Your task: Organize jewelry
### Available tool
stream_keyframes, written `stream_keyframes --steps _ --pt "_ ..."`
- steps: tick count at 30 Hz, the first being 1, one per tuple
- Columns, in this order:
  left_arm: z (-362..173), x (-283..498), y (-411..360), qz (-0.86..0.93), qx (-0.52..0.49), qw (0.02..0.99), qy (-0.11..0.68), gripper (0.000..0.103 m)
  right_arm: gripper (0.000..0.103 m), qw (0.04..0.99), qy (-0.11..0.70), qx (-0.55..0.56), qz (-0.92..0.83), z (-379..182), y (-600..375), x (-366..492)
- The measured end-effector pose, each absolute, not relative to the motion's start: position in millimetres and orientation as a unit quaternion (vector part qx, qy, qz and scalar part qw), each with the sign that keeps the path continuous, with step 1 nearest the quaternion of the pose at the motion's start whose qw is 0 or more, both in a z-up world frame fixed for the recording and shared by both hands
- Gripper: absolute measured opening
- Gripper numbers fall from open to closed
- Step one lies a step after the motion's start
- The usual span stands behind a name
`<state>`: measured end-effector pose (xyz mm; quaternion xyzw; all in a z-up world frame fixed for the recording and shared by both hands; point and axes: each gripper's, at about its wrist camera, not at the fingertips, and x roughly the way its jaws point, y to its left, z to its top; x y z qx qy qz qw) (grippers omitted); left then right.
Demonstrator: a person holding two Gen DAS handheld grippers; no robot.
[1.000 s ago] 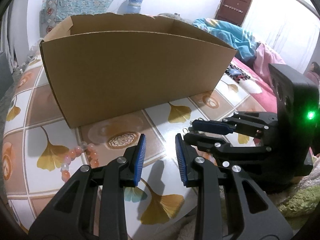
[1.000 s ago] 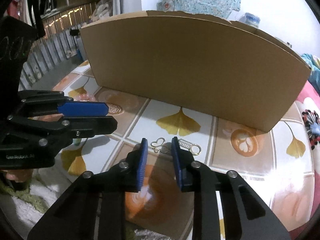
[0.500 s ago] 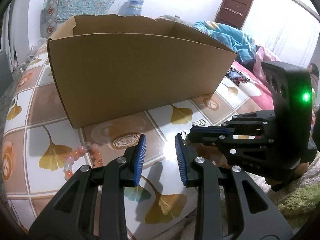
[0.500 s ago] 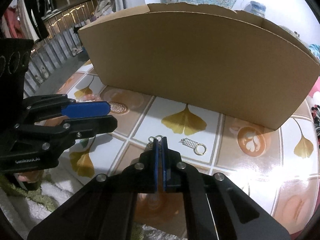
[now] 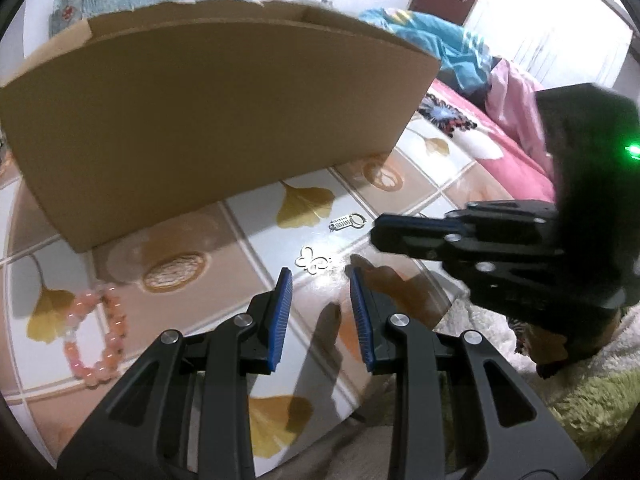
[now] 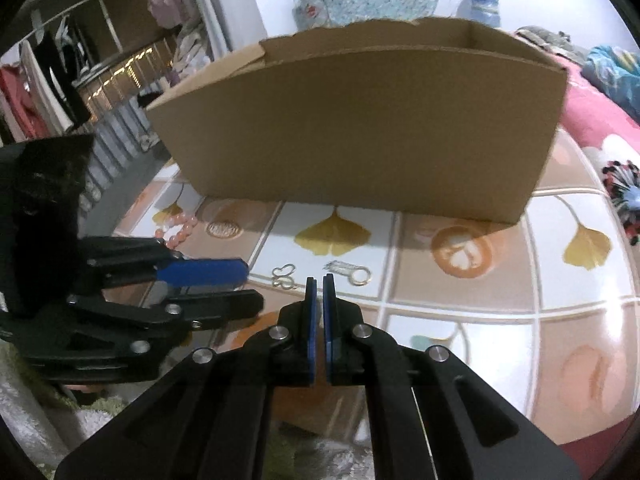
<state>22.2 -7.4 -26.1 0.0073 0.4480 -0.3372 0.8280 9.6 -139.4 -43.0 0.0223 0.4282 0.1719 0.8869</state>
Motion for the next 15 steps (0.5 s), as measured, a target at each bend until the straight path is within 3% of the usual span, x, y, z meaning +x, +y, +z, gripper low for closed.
stream_keyframes --steps 15 --pt "-24.5 29.6 -44.2 -0.312 0.076 0.833 0.450 0.028 0.003 0.899 0.407 0.060 0.148 -43.7 -169.9 -8.1"
